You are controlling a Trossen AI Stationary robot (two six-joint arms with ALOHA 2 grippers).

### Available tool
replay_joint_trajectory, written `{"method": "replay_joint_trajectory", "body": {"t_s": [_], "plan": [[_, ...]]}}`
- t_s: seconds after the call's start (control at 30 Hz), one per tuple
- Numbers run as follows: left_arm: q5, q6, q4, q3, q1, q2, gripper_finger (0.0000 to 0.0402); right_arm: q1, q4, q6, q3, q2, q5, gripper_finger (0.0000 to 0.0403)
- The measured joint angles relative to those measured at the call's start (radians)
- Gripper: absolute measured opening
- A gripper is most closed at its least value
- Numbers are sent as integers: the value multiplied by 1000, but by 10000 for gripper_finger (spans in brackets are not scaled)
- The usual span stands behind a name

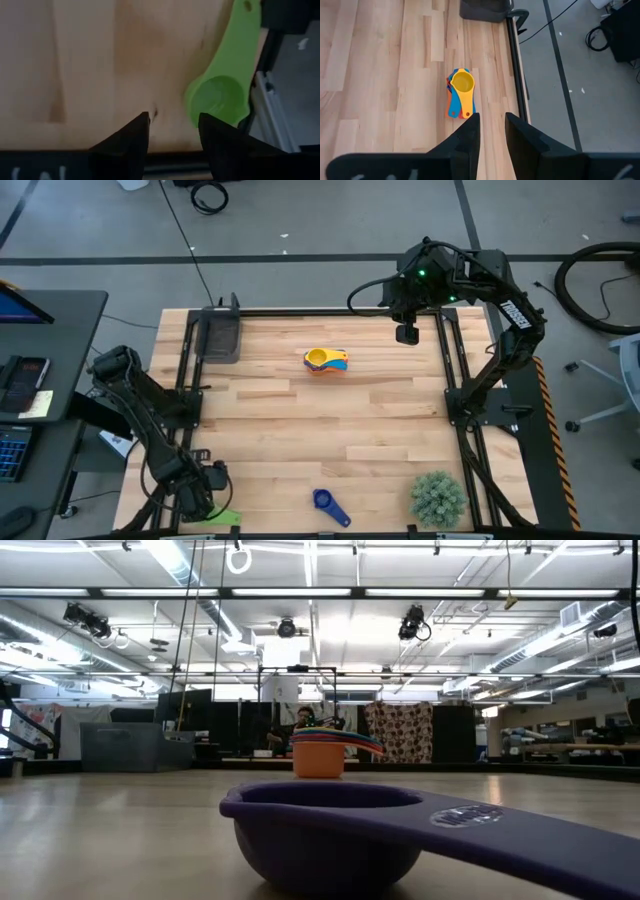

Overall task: Nest measuring cups in basket
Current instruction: Stack the green measuring cup on top of the yellow measuring cup

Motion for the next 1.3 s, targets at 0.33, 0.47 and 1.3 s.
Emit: {"method": "replay_joint_trajectory", "body": {"t_s": [0.33, 0.47, 1.3], "plan": [[-12, 7, 149, -73, -21, 0, 176, 0, 0, 0, 0, 0, 0, 95], [-11, 8, 171, -89, -41, 0, 176, 0, 0, 0, 0, 0, 0, 95], [-115, 52, 226, -110, -111, 0, 176, 0, 1, 0, 0, 0, 0, 94]]}}
